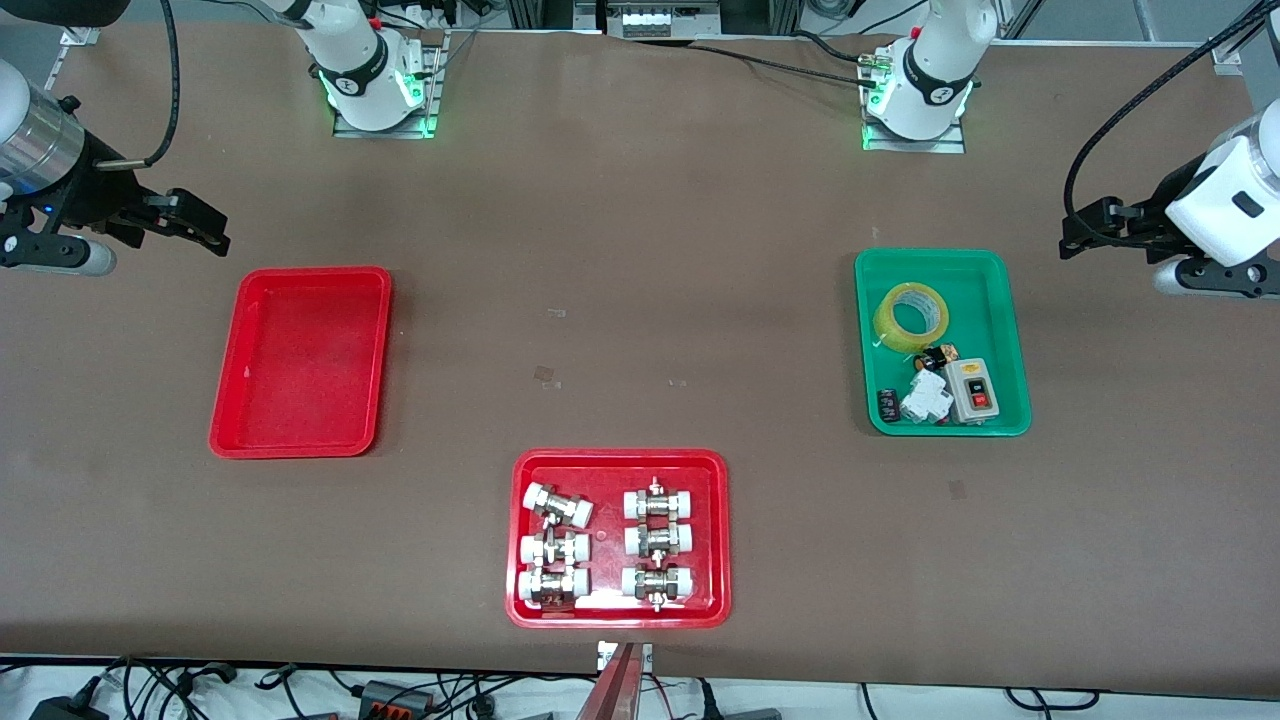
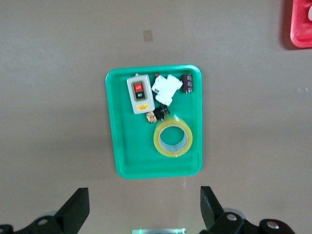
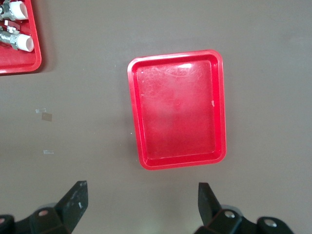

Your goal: Left arm passes tape to right arm into tray

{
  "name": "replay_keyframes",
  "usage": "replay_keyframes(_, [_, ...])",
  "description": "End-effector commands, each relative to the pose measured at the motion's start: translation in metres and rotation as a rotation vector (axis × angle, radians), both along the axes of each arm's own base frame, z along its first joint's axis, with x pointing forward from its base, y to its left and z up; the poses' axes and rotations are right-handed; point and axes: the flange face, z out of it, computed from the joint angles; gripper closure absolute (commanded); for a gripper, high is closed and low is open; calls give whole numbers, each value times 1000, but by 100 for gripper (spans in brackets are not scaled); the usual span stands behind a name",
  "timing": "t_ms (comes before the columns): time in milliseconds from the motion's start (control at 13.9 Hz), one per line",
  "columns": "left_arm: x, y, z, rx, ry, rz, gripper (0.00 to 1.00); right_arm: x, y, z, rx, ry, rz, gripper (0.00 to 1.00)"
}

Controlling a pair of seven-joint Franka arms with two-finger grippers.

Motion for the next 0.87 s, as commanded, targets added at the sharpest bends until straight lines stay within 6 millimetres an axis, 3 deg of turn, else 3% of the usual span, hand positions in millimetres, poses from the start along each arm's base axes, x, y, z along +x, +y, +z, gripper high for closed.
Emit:
replay_keyframes(0, [1,-2,-37,-20,30,-17,0,-2,-5,4,10,18,-13,0])
replay_keyframes(216, [1,0,-97,-29,33,-73,0,0,-5,5,11,6,-13,0])
replay_keyframes(577, [-27,3,-212,-34,83,-121,0,-1,-5,5,10,15,-13,0])
replay_keyframes(794, [-38,-11,-282,-46,132,-148,0,-1,-6,4,10,16,-14,0])
